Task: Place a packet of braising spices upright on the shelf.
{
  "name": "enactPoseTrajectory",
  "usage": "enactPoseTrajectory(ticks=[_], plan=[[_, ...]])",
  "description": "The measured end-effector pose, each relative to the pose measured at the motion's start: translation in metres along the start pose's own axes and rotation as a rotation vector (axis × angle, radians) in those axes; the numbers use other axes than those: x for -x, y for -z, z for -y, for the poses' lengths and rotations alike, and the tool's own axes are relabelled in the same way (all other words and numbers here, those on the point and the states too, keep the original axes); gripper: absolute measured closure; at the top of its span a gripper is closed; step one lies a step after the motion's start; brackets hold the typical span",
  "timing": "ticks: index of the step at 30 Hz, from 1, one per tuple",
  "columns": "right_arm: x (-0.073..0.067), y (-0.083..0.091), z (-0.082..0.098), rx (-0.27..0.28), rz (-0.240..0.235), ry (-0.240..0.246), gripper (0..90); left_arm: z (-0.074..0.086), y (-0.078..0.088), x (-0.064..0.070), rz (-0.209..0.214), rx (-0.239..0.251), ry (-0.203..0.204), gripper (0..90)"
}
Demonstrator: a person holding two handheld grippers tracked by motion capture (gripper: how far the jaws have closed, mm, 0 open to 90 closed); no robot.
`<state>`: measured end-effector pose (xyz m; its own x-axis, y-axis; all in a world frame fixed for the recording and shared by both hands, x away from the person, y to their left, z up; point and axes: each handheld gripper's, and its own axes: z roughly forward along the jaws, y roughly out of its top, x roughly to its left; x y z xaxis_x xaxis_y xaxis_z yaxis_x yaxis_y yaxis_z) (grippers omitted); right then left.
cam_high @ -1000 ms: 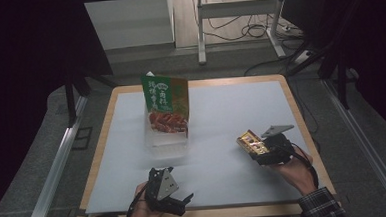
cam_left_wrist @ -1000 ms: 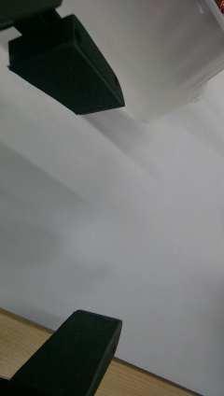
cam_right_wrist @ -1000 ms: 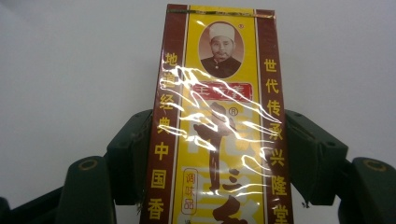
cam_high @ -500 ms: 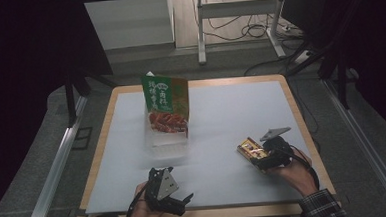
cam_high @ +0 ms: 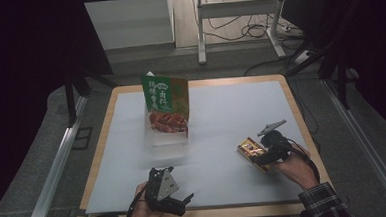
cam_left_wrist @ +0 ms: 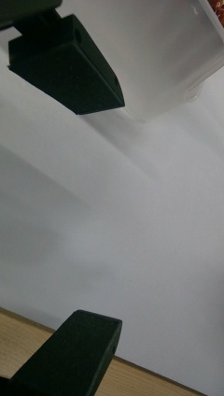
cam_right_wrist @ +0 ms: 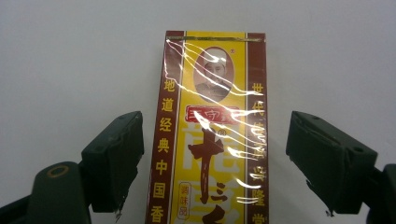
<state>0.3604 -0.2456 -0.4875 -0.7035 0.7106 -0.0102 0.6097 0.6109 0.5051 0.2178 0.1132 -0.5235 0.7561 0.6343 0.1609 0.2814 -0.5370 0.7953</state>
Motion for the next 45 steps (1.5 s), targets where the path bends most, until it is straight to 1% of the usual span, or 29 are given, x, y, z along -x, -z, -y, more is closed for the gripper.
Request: enactPoseTrajectory(ticks=[2,6,7,14,19,23,25,27,30,33,34,36,38,40,41,43,44,45], plan=[[0.001,-0.001,-0.003,-0.024,0.003,-0.001,20.2,0.0,0.0,-0.001,-0.002,-0.01,-0.009,0.0],[0.003,-0.003,-0.011,-0.077,-0.005,0.009,21.6,0.0,0.0,-0.001,-0.001,-0.01,-0.008,0.0],[0.003,-0.004,-0.013,-0.085,-0.01,0.012,21.8,0.0,0.0,-0.001,0.0,-0.009,-0.008,0.0],[0.002,-0.009,-0.031,-0.151,-0.006,0.028,23.2,0.0,0.0,-0.001,0.001,-0.01,-0.008,0.0],[0.001,-0.016,-0.042,-0.204,-0.018,0.025,24.0,0.0,0.0,-0.001,0.001,-0.01,-0.007,0.0],[0.0,-0.025,-0.051,-0.256,-0.018,0.017,25.6,0.001,0.0,-0.001,0.003,-0.005,-0.002,0.0],[0.0,-0.028,-0.054,-0.272,-0.017,0.017,26.2,0.001,0.0,-0.001,0.004,-0.005,-0.001,0.0],[-0.001,-0.033,-0.055,-0.288,-0.013,0.015,27.0,0.001,0.0,-0.001,0.003,-0.005,-0.002,0.0],[-0.003,-0.038,-0.058,-0.312,0.014,0.029,29.3,0.001,0.0,-0.001,0.003,-0.006,-0.003,0.0],[-0.005,-0.038,-0.059,-0.328,0.02,0.04,30.4,0.001,0.0,-0.001,0.004,-0.005,-0.003,0.0],[-0.006,-0.038,-0.059,-0.327,0.02,0.036,30.8,0.001,0.0,-0.001,0.003,-0.005,-0.003,0.0],[-0.007,-0.037,-0.059,-0.326,0.021,0.05,31.3,0.001,0.0,-0.001,0.002,-0.005,-0.003,0.0],[-0.008,-0.035,-0.059,-0.308,0.024,0.057,31.5,0.0,0.001,-0.001,0.001,-0.008,-0.007,0.0],[-0.008,-0.029,-0.06,-0.265,0.027,0.046,31.6,0.0,0.001,-0.002,0.0,-0.006,-0.006,0.0],[-0.008,-0.027,-0.06,-0.247,0.031,0.049,31.6,0.0,0.001,-0.002,0.0,-0.006,-0.006,0.0],[-0.006,-0.019,-0.059,-0.189,0.028,0.04,31.7,0.0,0.001,-0.002,-0.002,-0.004,-0.006,0.0],[-0.005,-0.016,-0.058,-0.17,0.027,0.041,31.7,0.0,0.001,-0.001,-0.002,0.002,0.002,0.0],[-0.004,-0.013,-0.057,-0.136,0.018,0.031,31.7,0.001,0.001,-0.002,-0.001,0.003,0.005,0.0]])
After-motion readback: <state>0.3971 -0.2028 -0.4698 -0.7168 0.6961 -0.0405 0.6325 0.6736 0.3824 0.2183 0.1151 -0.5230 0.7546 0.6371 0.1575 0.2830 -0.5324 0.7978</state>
